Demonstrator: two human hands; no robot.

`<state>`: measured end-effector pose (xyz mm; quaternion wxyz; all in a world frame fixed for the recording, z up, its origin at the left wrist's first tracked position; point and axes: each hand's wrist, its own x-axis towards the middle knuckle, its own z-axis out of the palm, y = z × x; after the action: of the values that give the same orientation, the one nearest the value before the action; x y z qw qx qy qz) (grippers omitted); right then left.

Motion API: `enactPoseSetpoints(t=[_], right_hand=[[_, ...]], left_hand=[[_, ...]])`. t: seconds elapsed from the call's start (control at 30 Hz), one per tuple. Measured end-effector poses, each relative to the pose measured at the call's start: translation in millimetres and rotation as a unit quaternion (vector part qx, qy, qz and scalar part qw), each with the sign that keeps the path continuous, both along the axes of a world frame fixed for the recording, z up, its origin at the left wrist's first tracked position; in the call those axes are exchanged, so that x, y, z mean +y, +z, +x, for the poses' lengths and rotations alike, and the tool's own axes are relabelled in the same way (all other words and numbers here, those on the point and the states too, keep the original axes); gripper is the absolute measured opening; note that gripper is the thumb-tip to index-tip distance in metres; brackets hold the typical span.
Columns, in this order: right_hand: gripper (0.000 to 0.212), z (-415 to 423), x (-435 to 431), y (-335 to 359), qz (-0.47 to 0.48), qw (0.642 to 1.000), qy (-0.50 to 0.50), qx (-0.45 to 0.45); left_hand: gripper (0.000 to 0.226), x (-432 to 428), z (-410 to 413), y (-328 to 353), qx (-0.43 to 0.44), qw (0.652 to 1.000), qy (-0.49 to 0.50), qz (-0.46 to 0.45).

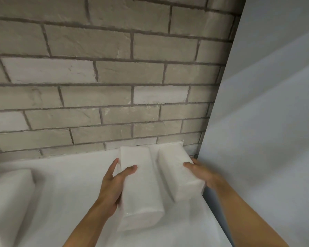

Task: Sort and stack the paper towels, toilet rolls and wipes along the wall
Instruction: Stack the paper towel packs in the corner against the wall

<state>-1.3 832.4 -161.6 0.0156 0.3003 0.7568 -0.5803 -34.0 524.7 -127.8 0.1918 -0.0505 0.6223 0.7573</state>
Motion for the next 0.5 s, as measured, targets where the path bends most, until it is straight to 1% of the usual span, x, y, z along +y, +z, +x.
enactPoseSetpoints(t=[0.2, 0.33, 0.5], right_hand=[[0.039, -1, 1, -2, -0.003, 1.0, 0.0, 0.002], [0.041, -2, 2, -9, 0.02, 1.0, 0.005, 0.008], [0.036, 0, 3, -8, 0.033, 0.999, 0.012, 0.008]], left_hand=[[0.09, 26, -20, -19, -0.011, 1.0, -0.001, -0.02], [0.094, 44, -35, -39, -0.03, 0.999, -0.014, -0.031], [0.089, 60, -41, -54, -0.03, 0.998, -0.013, -0.046]])
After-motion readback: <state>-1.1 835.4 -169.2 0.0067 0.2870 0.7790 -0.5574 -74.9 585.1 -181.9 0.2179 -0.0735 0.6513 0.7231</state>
